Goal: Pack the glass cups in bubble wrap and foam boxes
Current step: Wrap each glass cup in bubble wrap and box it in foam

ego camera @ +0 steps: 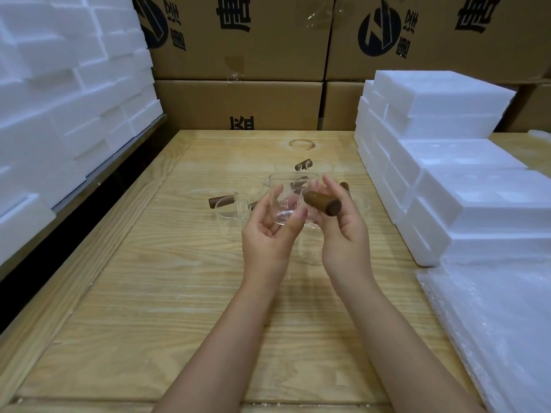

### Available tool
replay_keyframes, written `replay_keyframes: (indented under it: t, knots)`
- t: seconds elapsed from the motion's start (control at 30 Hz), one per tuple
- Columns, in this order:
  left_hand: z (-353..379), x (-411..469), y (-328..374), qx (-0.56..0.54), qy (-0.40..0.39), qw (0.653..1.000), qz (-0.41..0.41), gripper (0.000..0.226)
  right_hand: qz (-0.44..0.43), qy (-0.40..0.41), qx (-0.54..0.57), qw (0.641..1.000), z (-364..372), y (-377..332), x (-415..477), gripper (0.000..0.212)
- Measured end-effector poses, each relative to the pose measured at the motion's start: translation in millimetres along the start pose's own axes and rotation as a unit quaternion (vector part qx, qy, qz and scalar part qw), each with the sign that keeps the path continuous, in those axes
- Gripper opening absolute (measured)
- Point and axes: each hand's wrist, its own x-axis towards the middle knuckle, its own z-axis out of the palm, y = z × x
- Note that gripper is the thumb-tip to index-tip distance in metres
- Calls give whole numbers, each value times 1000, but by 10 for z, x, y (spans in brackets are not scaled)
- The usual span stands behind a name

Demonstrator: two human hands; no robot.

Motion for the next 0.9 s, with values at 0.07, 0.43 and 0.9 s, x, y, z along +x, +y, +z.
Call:
replay_keyframes:
  t: [0.07,0.43,0.9]
  knots:
    - [20,-16,29,9,13,1000,14,66,-89,-14,-67,994,-26,-11,-31,52]
    - [6,-42,12,99,37,993,51,56,-266,11,-293,918,-137,-55,-36,27]
    - [59,-97,-171,233,22,945,230,77,15,154,-111,982,-177,-128,57,48]
